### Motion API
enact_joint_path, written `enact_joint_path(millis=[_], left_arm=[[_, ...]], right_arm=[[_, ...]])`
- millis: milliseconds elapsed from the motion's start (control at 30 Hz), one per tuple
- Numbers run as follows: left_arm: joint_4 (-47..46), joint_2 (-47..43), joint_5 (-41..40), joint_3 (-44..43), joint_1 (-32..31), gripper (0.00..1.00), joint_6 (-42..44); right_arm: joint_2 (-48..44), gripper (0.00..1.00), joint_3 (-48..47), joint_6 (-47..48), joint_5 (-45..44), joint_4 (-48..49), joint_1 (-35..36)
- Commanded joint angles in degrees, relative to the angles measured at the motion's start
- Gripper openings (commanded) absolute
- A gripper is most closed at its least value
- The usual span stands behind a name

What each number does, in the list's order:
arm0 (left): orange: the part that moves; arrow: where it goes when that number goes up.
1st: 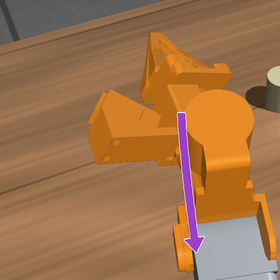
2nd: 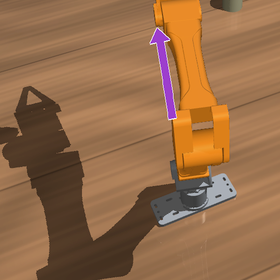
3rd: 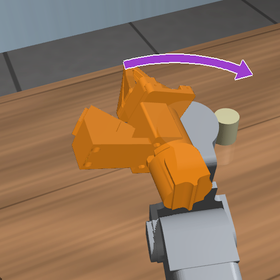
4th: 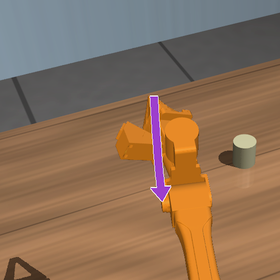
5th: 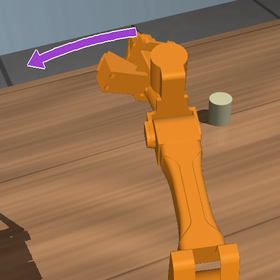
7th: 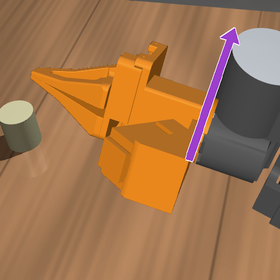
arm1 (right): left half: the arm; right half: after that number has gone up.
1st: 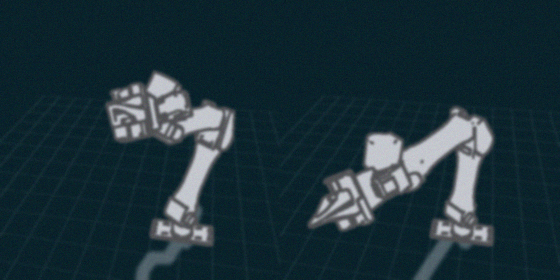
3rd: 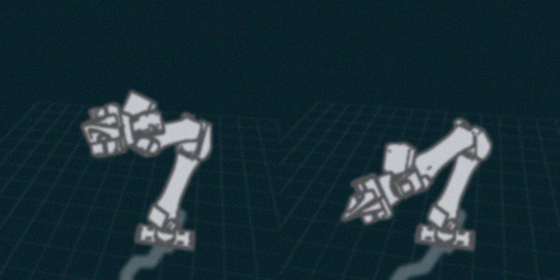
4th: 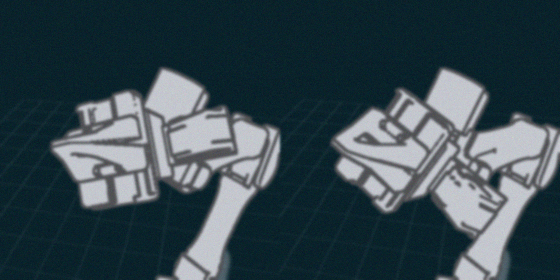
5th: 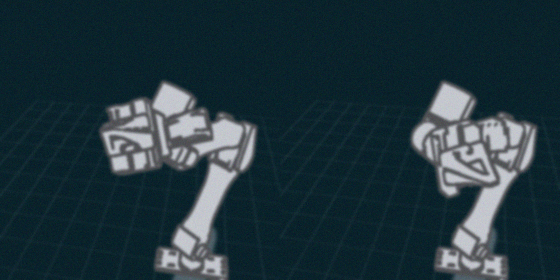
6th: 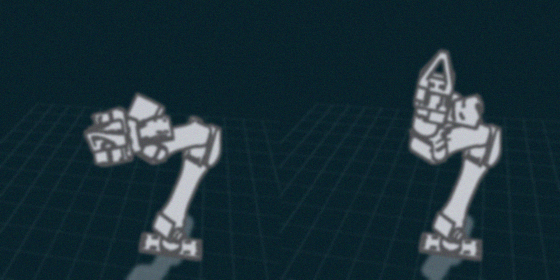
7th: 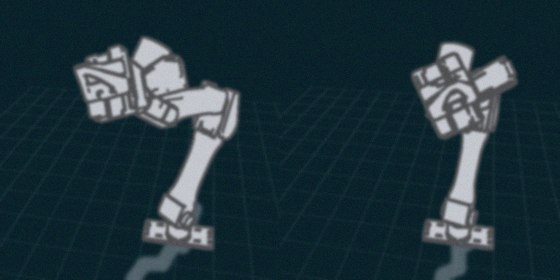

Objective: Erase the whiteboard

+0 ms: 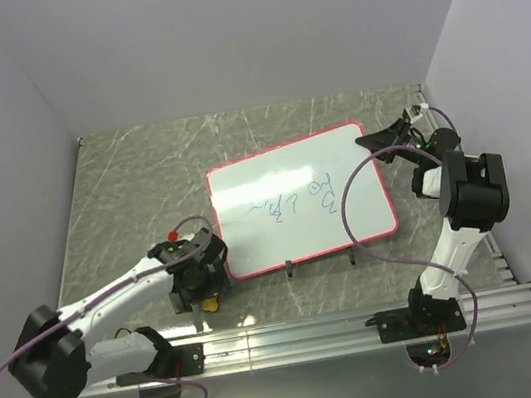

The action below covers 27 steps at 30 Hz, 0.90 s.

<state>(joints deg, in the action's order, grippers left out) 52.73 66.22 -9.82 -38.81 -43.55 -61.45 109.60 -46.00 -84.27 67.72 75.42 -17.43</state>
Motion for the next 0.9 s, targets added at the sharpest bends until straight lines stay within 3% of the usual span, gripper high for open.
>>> enact_joint_path(millis=[0, 167, 367, 600, 700, 767, 867], left_arm=[[-1.1, 5.7, -3.7, -1.5, -2.0, 0.92, -2.4], [-2.3, 10.5, -6.8, -1.5, -4.3, 0.90, -4.6], [-9.2, 13.8, -8.9, -1.2, -4.3, 0.90, -0.7], [-15.1, 11.4, -10.8, 0.2, -3.6, 0.84, 4.8], [-18.7, 12.0, -8.6, 2.8, -2.6, 0.74, 5.4], [-18.8, 12.7, -7.8, 3.6, -2.4, 0.60, 4.7], [-18.4, 10.9, -6.0, 4.3, -2.4, 0.55, 3.3]], right_arm=[[-3.7, 0.00, -0.1, -0.9, 0.3, 6.6, -0.6], [-4.0, 0.00, -0.1, -1.7, 0.5, 7.2, -1.5], [-4.2, 0.00, 0.0, -2.5, 0.6, 7.9, -1.8], [-3.9, 0.00, -0.1, -3.5, 0.7, 8.9, -1.9], [-4.0, 0.00, -0.1, -3.4, 0.7, 8.6, -2.1], [-4.0, 0.00, 0.0, -3.2, 0.7, 8.1, -2.2], [-4.2, 0.00, 0.0, -3.3, 0.7, 8.1, -2.3]])
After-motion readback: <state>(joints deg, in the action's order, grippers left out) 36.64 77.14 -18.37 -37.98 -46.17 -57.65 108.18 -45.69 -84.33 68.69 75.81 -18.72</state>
